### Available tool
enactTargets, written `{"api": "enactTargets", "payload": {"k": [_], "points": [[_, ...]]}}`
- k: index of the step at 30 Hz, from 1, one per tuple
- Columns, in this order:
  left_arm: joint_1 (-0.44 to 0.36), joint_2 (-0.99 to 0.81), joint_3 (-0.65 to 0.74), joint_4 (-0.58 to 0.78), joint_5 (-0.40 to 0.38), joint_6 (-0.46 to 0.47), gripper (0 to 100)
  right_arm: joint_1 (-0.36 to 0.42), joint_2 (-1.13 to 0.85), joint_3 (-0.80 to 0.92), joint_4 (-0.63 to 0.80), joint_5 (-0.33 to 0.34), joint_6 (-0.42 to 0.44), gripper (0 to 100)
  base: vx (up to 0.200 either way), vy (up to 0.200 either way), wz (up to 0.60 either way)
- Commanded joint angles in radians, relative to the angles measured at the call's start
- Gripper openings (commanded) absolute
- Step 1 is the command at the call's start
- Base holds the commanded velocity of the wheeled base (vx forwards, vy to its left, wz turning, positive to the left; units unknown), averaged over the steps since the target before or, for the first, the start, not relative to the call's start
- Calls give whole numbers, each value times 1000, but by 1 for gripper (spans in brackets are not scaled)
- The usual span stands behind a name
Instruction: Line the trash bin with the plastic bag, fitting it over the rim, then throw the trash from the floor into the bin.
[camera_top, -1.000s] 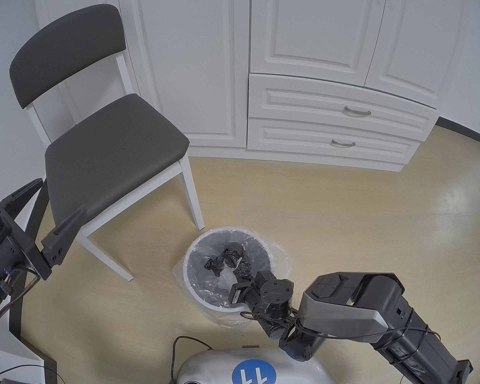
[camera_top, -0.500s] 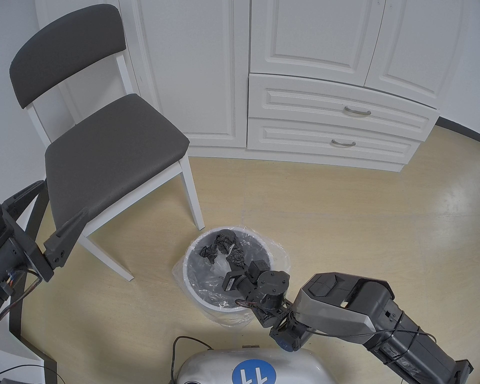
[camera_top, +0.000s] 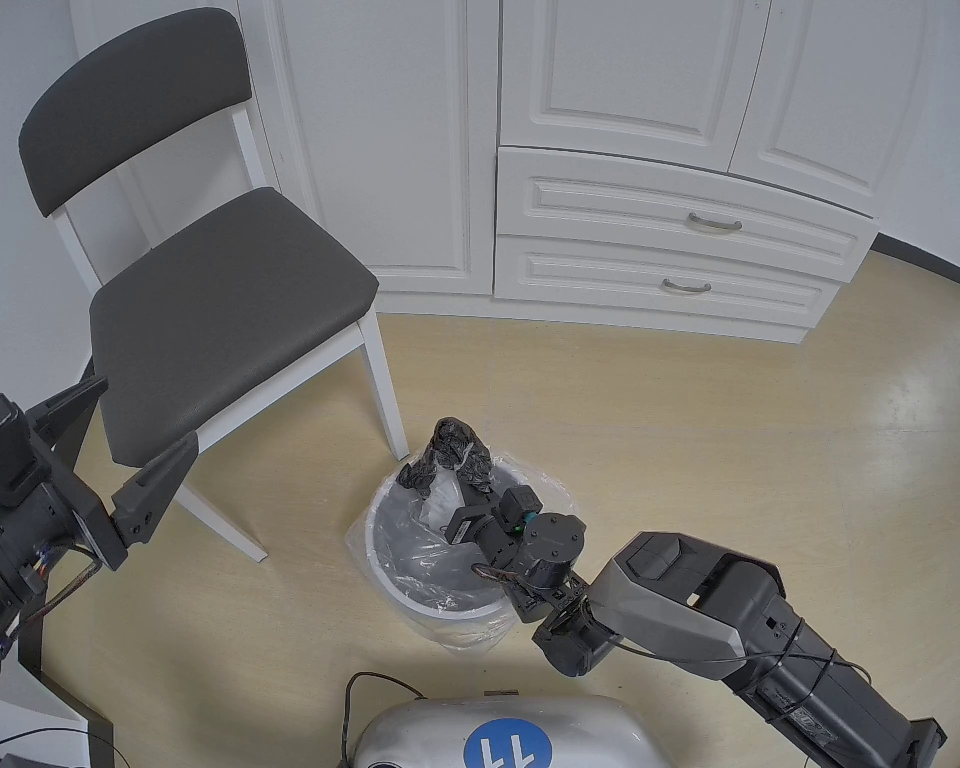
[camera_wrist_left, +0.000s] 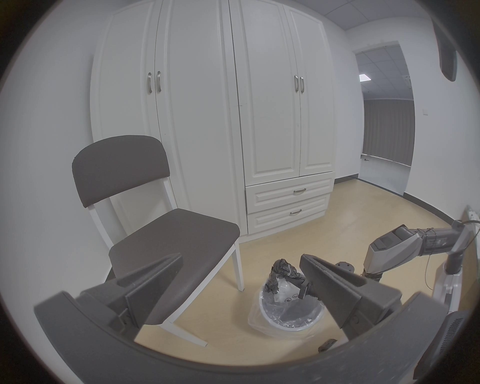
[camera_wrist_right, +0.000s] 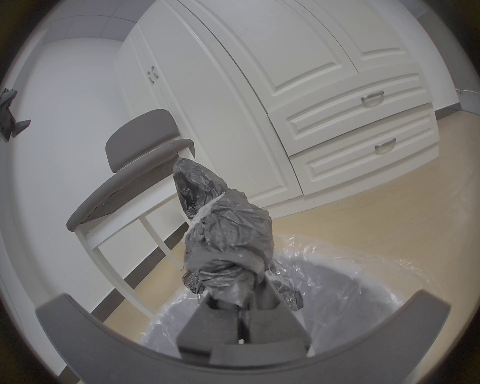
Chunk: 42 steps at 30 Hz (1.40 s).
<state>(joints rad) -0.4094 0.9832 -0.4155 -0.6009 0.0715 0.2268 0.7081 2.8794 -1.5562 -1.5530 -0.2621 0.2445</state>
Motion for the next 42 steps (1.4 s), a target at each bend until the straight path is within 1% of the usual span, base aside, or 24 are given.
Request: {"api": "enactTargets", "payload": {"k": [1,3,4,6,7,11,13,17,19,20,24,28,30,35,38,42], "points": [[0,8,3,-2,1,0,100,-2,6,4,-18,-2,-14,0,0,0,0],[0,6,3,-2,1,0,100,-1,-3,41,-18,0,-14,0,0,0,0],[0,3,3,-2,1,0,100,-4,-22,93,-18,9,-14,0,0,0,0],[0,3,3,-2,1,0,100,-4,-23,96,-18,9,-14,0,0,0,0],[0,-5,1,-2,1,0,100,-7,-77,203,-18,21,-13,0,0,0,0],[0,-6,0,-2,1,0,100,-10,-144,343,-18,112,-14,0,0,0,0],[0,-6,1,-2,1,0,100,-12,-149,366,-18,127,-14,0,0,0,0],[0,-6,1,-2,1,0,100,-30,-129,360,-18,136,-11,0,0,0,0],[0,-8,1,-2,1,0,100,-56,-95,332,-18,156,-14,0,0,0,0],[0,-8,1,-2,1,0,100,-56,-95,332,-18,156,-14,0,0,0,0],[0,-6,1,-2,1,0,100,-85,-55,225,-18,144,-17,0,0,0,0],[0,-6,1,-2,1,0,100,-87,-49,196,-18,142,-16,0,0,0,0],[0,-5,1,-2,1,0,100,-75,-37,189,-18,139,-14,0,0,0,0],[0,-6,1,-2,1,0,100,-59,5,120,-18,92,-28,0,0,0,0],[0,-6,1,-2,-1,0,100,-53,1,128,-18,81,-31,0,0,0,0],[0,-6,1,-2,-1,0,100,-32,-20,180,-18,80,-33,0,0,0,0]]}}
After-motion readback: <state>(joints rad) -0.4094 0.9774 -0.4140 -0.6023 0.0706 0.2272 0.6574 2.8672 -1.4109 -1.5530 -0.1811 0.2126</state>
